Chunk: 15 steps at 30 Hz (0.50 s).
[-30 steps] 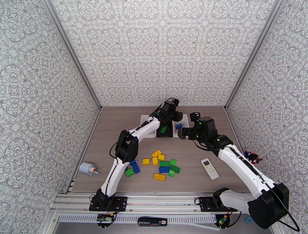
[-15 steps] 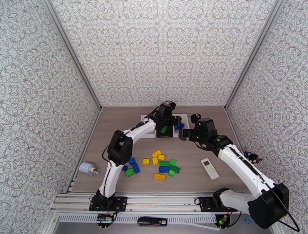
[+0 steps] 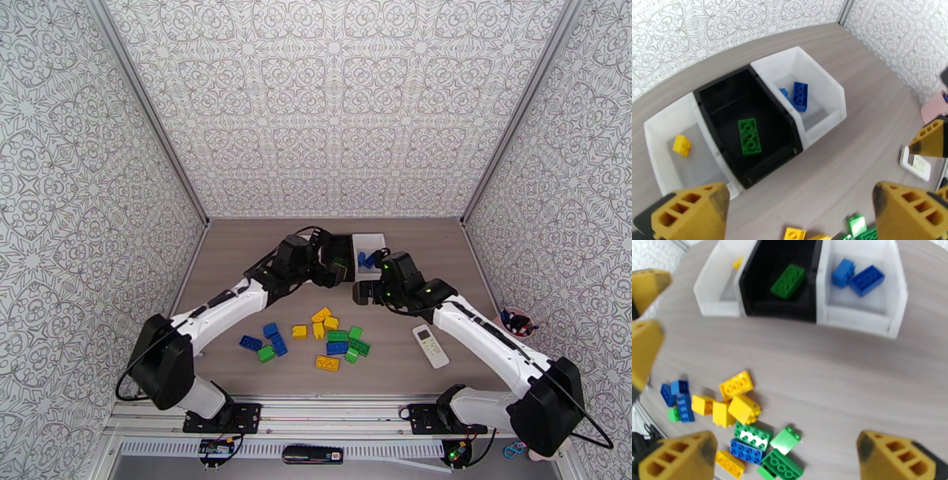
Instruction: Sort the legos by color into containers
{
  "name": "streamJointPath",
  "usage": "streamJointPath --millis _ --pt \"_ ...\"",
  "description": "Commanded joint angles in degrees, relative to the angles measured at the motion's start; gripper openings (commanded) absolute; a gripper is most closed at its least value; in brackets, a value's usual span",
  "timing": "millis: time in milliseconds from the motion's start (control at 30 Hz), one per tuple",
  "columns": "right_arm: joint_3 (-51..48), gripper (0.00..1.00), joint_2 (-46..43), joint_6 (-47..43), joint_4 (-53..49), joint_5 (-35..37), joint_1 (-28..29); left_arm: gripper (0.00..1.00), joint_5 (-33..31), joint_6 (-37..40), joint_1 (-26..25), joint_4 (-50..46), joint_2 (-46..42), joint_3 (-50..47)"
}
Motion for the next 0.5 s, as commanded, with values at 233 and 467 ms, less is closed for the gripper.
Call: streamJointPath --millis 233,467 --pt "-0.71 0.9 12.48 7.06 -2.0 0.12 5.42 1.0 4.55 15.58 1.91 -0.44 -16.86 -14.3" --pt "0.3 0.78 20.58 9.74 -1.59 -0.95 6.27 1.0 10.42 22.29 1.59 -2.37 -22.47 -19.82"
